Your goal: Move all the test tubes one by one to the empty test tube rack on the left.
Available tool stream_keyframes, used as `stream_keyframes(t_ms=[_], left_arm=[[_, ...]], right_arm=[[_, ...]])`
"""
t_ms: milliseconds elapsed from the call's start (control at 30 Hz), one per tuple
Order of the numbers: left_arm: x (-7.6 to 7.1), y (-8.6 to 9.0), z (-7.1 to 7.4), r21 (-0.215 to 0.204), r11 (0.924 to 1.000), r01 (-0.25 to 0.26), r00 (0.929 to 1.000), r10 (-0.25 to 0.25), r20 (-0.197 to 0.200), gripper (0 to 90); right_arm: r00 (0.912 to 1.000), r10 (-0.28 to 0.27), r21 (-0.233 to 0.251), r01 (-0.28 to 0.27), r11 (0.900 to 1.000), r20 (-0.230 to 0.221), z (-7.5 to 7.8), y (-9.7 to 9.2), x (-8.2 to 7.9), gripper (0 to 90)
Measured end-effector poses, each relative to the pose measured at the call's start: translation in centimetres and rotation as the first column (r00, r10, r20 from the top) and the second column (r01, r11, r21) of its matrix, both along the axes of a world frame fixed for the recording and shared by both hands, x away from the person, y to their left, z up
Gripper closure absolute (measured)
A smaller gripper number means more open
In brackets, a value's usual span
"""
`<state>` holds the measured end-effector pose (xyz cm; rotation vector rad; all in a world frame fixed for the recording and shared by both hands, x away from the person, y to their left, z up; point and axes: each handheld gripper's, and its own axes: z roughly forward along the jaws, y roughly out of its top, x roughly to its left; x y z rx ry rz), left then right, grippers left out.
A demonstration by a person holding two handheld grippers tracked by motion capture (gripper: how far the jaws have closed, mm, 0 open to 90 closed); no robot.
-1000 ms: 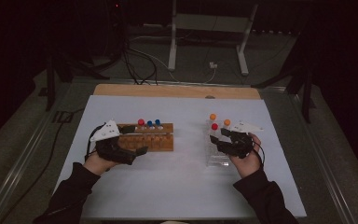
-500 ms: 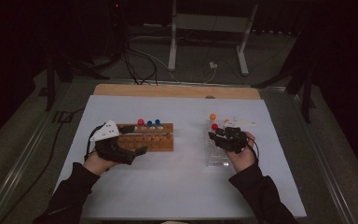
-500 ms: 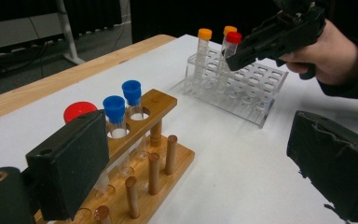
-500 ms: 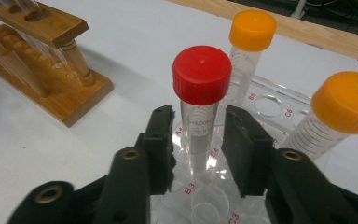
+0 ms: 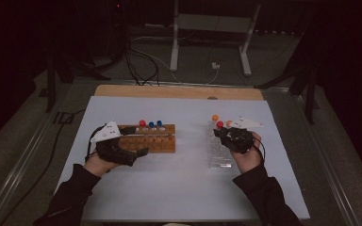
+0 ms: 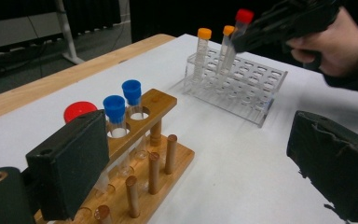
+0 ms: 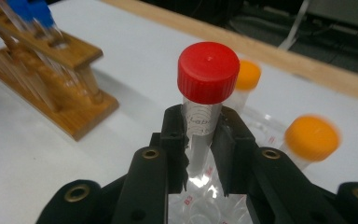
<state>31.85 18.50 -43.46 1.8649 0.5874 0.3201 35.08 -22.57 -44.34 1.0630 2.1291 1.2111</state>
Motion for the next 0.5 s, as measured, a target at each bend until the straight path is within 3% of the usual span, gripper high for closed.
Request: stream_keyframes(t_ms=[233,367,500], left_arm=[[-0.1,-0.2,0.3,-0.009,0.9999,0.013,0.9999,-0.013,-0.005,6.6],[-0.3,-0.5,0.5,-0.001,0.9997,0.024,0.9997,-0.024,0.003,6.6],[-0.6,-0.8,0.8,-0.008,0.9993,0.038,0.9993,-0.038,0.002,6.6]], right_arm=[[0.997,0.017,0.016,-0.018,0.9997,0.075,2.3,-0.2,-1.3,74.3],[0.9949,0.042,0.029,-0.045,0.9986,0.091,3.0,0.1,-2.0,74.3],[0.9935,0.084,0.037,-0.087,0.9955,0.077,2.9,0.9,-2.5,74.3]])
